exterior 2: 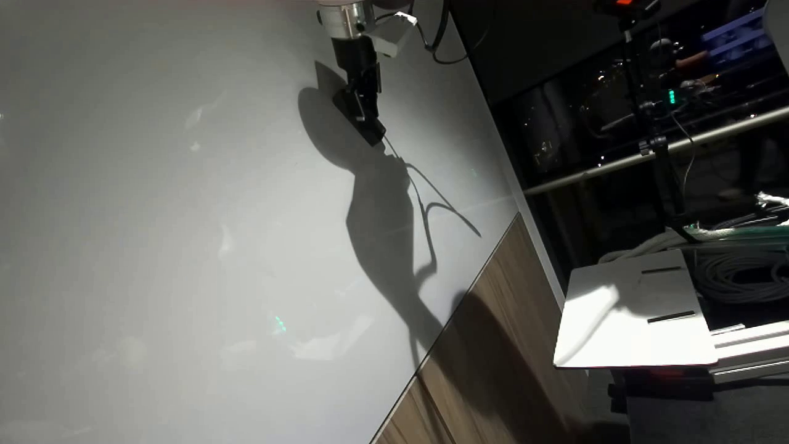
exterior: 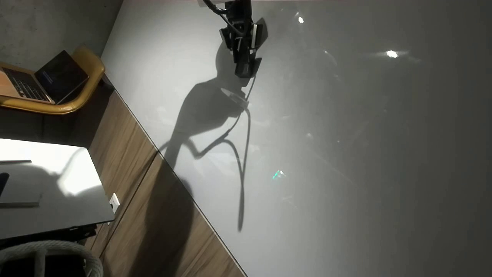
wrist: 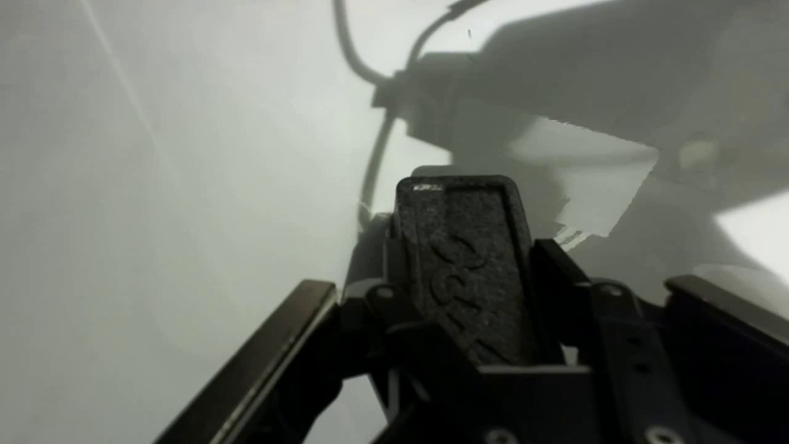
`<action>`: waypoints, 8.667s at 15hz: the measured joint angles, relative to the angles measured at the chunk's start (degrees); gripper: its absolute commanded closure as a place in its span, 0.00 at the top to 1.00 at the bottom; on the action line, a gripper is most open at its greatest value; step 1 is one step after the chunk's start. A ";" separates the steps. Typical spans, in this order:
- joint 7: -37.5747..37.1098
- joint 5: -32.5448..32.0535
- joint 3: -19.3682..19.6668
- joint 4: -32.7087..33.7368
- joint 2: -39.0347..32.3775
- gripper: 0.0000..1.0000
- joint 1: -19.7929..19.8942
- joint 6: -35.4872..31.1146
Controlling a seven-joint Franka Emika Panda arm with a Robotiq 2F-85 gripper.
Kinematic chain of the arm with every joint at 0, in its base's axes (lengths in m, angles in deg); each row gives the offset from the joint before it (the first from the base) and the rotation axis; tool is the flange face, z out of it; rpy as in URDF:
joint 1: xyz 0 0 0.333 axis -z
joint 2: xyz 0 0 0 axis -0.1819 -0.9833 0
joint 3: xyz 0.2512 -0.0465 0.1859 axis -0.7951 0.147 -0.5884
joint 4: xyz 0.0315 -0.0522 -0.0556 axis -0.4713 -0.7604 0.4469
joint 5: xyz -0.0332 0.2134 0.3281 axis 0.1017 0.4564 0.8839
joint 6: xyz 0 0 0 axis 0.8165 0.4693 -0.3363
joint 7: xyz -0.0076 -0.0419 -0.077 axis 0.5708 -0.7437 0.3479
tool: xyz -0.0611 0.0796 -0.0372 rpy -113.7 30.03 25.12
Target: Use the eraser to wipe the whiteboard.
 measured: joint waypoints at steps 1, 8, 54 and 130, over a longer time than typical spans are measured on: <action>0.00 0.09 0.01 -0.04 0.04 0.28 0.02 -0.01; 0.24 2.85 -0.46 -7.89 3.01 0.28 -0.73 6.17; 14.68 33.96 5.25 -38.73 -4.23 0.28 0.78 4.57; 7.13 30.31 -2.34 -49.04 18.75 1.00 -5.29 -8.87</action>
